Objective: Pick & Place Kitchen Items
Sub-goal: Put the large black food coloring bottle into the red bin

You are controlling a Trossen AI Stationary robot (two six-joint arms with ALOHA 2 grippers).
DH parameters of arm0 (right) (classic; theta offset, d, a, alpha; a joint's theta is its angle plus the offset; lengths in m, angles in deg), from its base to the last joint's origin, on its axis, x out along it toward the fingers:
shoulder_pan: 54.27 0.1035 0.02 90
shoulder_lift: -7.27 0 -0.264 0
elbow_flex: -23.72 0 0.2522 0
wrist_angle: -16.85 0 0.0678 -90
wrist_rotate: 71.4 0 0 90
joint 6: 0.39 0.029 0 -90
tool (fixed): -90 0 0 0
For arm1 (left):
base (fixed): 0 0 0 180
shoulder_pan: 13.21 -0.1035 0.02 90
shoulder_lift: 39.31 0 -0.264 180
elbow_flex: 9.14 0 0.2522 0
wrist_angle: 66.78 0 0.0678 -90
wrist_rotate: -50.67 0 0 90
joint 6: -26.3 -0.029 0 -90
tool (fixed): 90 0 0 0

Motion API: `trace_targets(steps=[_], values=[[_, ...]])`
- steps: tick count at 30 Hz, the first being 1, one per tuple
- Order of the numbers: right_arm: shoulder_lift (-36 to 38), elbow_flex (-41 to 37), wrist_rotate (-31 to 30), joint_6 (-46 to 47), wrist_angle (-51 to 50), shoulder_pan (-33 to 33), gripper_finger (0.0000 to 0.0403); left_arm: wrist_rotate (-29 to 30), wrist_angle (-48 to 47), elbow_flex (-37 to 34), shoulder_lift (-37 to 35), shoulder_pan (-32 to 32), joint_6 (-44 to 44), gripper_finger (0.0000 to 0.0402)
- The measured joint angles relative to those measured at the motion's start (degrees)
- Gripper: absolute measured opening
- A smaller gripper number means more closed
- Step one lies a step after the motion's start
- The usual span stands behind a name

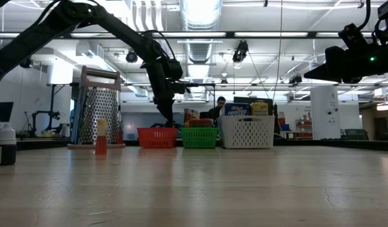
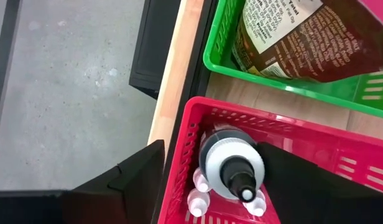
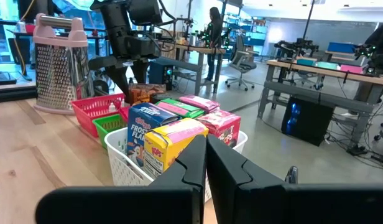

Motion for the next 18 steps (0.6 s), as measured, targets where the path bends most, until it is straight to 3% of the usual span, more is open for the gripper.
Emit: trace_targets(steps=[18], values=[[0.0,0.0,0.0,0.0,0.0,0.0,0.0008,0.4,-2.1,3.9,-0.2,0.0,-1.5,0.0273]])
